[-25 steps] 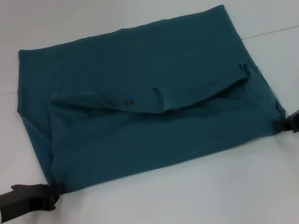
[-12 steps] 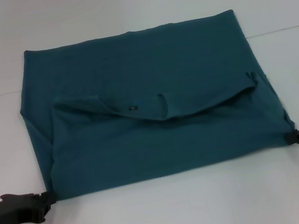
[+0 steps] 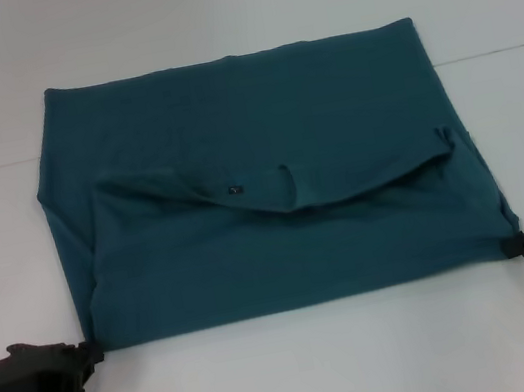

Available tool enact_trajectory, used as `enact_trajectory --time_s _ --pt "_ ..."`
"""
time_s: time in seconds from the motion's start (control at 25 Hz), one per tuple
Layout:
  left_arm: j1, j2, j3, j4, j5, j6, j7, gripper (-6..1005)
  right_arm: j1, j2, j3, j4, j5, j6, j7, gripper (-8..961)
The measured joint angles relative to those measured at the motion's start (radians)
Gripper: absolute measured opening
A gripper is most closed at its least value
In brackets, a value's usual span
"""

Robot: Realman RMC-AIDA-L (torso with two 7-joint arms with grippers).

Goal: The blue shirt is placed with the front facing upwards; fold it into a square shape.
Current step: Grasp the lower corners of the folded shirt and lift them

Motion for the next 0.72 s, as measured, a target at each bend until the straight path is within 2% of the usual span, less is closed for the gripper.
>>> enact_trajectory --time_s 0.72 --pt "0.012 -0.002 0.005 -0.063 -0.011 0.039 -0.002 119 -0.002 0.010 0.000 0.003 0.000 -0.005 0.005 31"
